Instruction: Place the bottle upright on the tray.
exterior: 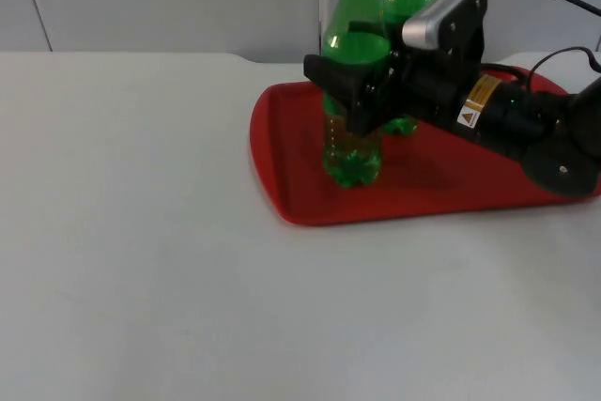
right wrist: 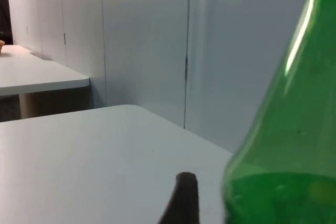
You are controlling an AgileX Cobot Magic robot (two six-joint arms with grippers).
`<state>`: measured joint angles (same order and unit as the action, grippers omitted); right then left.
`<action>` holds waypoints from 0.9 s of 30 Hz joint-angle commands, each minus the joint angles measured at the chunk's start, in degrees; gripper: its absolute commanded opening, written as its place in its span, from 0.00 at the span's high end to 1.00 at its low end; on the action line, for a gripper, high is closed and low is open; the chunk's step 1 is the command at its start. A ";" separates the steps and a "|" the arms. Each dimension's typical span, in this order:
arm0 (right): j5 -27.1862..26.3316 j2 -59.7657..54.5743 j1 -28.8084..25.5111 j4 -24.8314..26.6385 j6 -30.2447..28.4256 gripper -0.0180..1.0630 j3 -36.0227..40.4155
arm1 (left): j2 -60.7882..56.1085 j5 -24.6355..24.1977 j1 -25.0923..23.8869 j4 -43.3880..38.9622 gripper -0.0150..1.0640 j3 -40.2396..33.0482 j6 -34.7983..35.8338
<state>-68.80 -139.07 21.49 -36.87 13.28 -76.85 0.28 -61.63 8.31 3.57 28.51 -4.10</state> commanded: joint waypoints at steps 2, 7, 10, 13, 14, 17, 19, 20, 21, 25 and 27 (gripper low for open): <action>-1.17 0.66 -0.13 -0.50 0.25 0.26 -0.29 | -0.28 0.07 0.28 0.28 0.01 -0.18 -0.04; -1.17 0.66 -0.25 -0.74 0.25 0.01 -0.17 | -0.28 0.07 0.28 0.28 0.01 -0.18 -0.04; -1.17 0.75 -0.25 -0.74 0.25 0.01 -0.04 | -0.28 0.07 0.28 0.28 0.01 -0.18 -0.04; -1.17 0.75 -0.36 -0.74 -0.01 0.01 -0.04 | -0.28 0.07 0.28 0.28 0.01 -0.18 -0.04; -1.17 0.75 -0.36 -0.74 -0.01 0.01 -0.04 | -0.28 0.07 0.28 0.28 0.01 -0.18 -0.04; -1.17 0.99 -0.45 0.44 -1.47 0.01 1.29 | -0.28 0.07 0.28 0.28 0.01 -0.18 -0.04; -1.17 1.29 -0.78 0.89 -1.47 0.01 2.07 | -0.28 0.07 0.28 0.28 0.01 -0.18 -0.04; -1.17 1.74 -0.78 1.01 -1.47 0.01 2.96 | -0.28 0.07 0.28 0.28 0.01 -0.18 -0.04; -1.17 2.13 -1.03 1.40 -1.62 0.01 4.25 | -0.28 0.07 0.28 0.28 0.01 -0.18 -0.04; -1.17 3.84 -1.65 3.05 -4.24 0.01 8.22 | -0.28 0.07 0.28 0.28 0.01 -0.18 -0.04; -1.17 5.19 -1.80 4.49 -4.28 0.01 11.22 | -0.28 0.07 0.28 0.28 0.01 -0.18 -0.04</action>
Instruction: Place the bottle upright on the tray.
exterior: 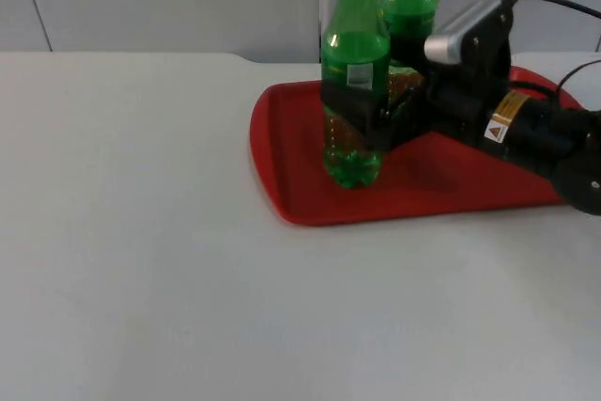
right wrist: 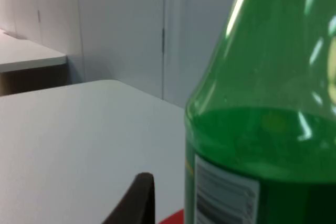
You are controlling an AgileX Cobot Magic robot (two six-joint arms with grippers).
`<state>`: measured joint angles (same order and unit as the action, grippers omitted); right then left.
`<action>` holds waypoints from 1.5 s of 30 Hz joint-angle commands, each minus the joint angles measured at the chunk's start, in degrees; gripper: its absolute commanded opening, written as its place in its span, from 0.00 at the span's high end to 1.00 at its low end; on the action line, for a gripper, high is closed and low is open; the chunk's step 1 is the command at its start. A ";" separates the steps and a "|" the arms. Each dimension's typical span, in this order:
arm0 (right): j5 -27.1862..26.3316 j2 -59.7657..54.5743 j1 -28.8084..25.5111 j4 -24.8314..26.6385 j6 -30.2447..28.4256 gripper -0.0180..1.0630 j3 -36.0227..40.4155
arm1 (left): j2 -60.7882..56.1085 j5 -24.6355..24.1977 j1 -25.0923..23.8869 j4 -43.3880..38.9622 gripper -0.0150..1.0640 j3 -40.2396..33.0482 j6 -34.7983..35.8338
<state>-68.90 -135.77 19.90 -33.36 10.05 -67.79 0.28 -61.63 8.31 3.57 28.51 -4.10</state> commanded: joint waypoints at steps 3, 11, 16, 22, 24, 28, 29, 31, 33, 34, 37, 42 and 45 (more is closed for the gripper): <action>-1.07 3.17 -0.21 -0.09 -0.43 0.01 4.55 | -0.28 0.07 0.28 0.28 0.01 -0.18 -0.04; 0.13 8.76 -0.33 -0.01 -1.67 0.01 13.50 | -0.28 0.07 0.28 0.28 0.01 -0.18 -0.04; 8.21 16.53 -0.33 5.56 -2.81 0.01 21.59 | -0.28 0.07 0.28 0.28 0.01 -0.18 -0.04; 30.53 28.96 1.61 5.32 3.35 0.01 27.02 | -0.28 0.07 0.28 0.28 0.01 -0.18 -0.04; 36.59 31.78 2.32 5.32 4.53 0.01 27.26 | -0.28 0.07 0.28 0.28 0.01 -0.18 -0.04; 57.72 41.97 6.89 5.66 7.17 0.01 27.24 | -0.28 0.07 0.28 0.28 0.01 -0.18 -0.04; 61.07 44.58 8.08 5.66 8.17 0.01 27.24 | -0.28 0.07 0.28 0.28 0.01 -0.18 -0.04; 64.24 47.17 9.15 6.00 9.78 0.01 27.24 | -0.28 0.07 0.28 0.28 0.01 -0.18 -0.04; 68.90 52.61 10.72 7.17 15.16 0.01 27.24 | -0.28 0.07 0.28 0.28 0.01 -0.18 -0.04; 68.90 52.61 10.72 7.17 15.16 0.01 27.24 | -0.28 0.07 0.28 0.28 0.01 -0.18 -0.04; 73.40 58.26 11.46 7.17 22.42 0.01 27.24 | -0.28 0.07 0.28 0.28 0.01 -0.18 -0.04; 82.02 64.43 11.46 7.17 22.65 0.01 27.24 | -0.28 0.07 0.28 0.28 0.01 -0.18 -0.04; 87.14 67.07 11.46 7.17 22.65 0.01 27.24 | -0.28 0.07 0.28 0.28 0.01 -0.18 -0.04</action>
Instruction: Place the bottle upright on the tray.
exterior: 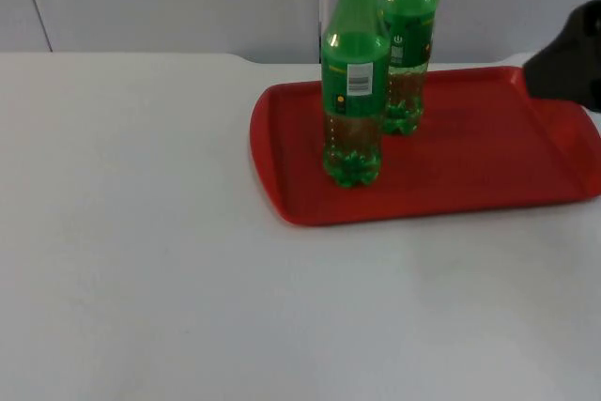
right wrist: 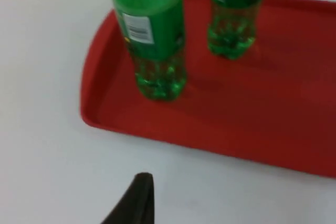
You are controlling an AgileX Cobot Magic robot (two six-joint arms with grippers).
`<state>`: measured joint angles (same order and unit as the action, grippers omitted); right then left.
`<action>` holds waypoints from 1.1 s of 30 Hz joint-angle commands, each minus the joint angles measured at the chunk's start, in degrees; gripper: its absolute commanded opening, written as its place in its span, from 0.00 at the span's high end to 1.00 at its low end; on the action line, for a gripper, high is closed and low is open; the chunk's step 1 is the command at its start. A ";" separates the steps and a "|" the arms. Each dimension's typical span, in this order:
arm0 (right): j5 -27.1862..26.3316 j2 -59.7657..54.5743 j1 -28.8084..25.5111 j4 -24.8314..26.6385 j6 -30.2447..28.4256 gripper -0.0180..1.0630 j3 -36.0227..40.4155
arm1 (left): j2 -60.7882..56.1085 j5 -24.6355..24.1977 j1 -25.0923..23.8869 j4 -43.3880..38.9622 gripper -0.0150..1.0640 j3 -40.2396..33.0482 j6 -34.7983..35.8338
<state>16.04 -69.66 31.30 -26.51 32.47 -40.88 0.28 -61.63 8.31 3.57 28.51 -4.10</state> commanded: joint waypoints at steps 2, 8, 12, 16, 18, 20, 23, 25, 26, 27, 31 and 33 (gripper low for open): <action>7.92 3.78 0.06 1.60 -0.21 0.01 0.32 | -0.28 0.07 0.28 0.28 0.01 -0.18 -0.04; 17.23 7.05 0.06 1.97 -2.04 0.01 0.32 | -0.28 0.07 0.28 0.28 0.01 -0.18 -0.04; 20.30 7.15 0.06 4.76 -3.80 0.01 0.32 | -0.28 0.07 0.28 0.28 0.01 -0.18 -0.04; 19.66 7.27 0.06 11.15 -9.42 0.01 0.32 | -0.28 0.07 0.28 0.28 0.01 -0.18 -0.04; 19.56 7.27 0.06 15.36 -13.26 0.01 0.32 | -0.28 0.07 0.28 0.28 0.01 -0.18 -0.04; 19.70 7.27 0.06 20.56 -18.65 0.01 0.32 | -0.28 0.07 0.28 0.28 0.01 -0.18 -0.04; 19.58 7.27 0.06 25.96 -23.97 0.01 0.32 | -0.28 0.07 0.28 0.28 0.01 -0.18 -0.04; 19.46 7.27 0.06 29.16 -27.71 0.01 0.32 | -0.28 0.07 0.28 0.28 0.01 -0.18 -0.04; 19.35 7.47 0.06 29.82 -28.13 0.01 0.36 | -0.28 0.07 0.28 0.28 0.01 -0.18 -0.04; 19.35 7.47 0.06 29.82 -28.13 0.01 0.36 | -0.28 0.07 0.28 0.28 0.01 -0.18 -0.04; 17.30 11.68 0.06 29.75 -28.67 0.01 1.97 | -0.28 0.07 0.28 0.28 0.01 -0.18 -0.04; 15.92 14.60 0.06 29.64 -29.04 0.01 3.31 | -0.28 0.07 0.28 0.28 0.01 -0.18 -0.04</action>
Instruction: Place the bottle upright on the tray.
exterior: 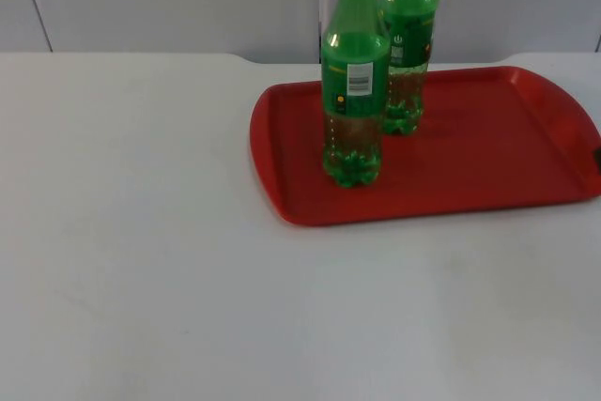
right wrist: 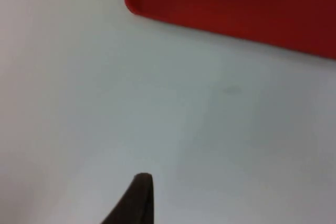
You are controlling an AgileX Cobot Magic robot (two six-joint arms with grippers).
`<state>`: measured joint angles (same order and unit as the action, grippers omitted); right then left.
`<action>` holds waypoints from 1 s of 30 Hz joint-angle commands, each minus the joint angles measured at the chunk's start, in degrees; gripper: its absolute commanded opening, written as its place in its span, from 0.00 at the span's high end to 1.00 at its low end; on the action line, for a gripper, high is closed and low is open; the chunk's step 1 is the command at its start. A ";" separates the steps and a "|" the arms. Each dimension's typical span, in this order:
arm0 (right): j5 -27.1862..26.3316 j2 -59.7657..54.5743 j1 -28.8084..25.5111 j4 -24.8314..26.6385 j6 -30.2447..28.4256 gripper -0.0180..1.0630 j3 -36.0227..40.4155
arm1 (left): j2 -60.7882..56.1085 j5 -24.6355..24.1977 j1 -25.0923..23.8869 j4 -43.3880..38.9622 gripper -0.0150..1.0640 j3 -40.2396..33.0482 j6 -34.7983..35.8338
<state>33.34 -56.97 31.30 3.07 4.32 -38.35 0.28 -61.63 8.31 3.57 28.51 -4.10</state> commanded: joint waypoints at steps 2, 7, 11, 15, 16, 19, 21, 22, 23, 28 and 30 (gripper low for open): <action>-1.91 5.62 0.06 0.06 -1.88 0.01 2.13 | -0.28 0.07 0.28 0.28 0.01 -0.18 -0.04; -1.50 13.12 0.06 0.06 -4.69 0.01 4.42 | -0.28 0.07 0.28 0.28 0.01 -0.18 -0.04; 1.11 18.50 0.06 -0.35 -5.14 0.01 4.84 | -0.28 0.07 0.28 0.28 0.01 -0.18 -0.04; 5.98 24.86 0.06 -3.45 -5.00 0.01 4.84 | -0.28 0.07 0.28 0.28 0.01 -0.18 -0.04; 5.98 24.86 0.06 -3.45 -5.00 0.01 4.84 | -0.28 0.07 0.28 0.28 0.01 -0.18 -0.04; 10.55 29.88 0.06 -4.95 -3.86 0.01 4.84 | -0.28 0.07 0.28 0.28 0.01 -0.18 -0.04; 11.71 31.30 0.06 -5.29 -3.61 0.01 4.84 | -0.28 0.07 0.28 0.28 0.01 -0.18 -0.04; 12.84 32.65 0.06 -5.96 -2.89 0.01 4.84 | -0.28 0.07 0.28 0.28 0.01 -0.18 -0.04; 14.01 33.79 0.06 -7.18 -1.62 0.01 4.84 | -0.28 0.07 0.28 0.28 0.01 -0.18 -0.04; 18.13 39.04 0.06 -10.67 1.35 0.01 4.84 | -0.28 0.07 0.28 0.28 0.01 -0.18 -0.04; 19.50 41.88 0.06 -10.67 1.44 0.01 4.84 | -0.28 0.07 0.28 0.28 0.01 -0.18 -0.04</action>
<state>51.28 -17.33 31.30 -7.08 5.31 -33.63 0.28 -61.63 8.31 3.57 28.51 -4.10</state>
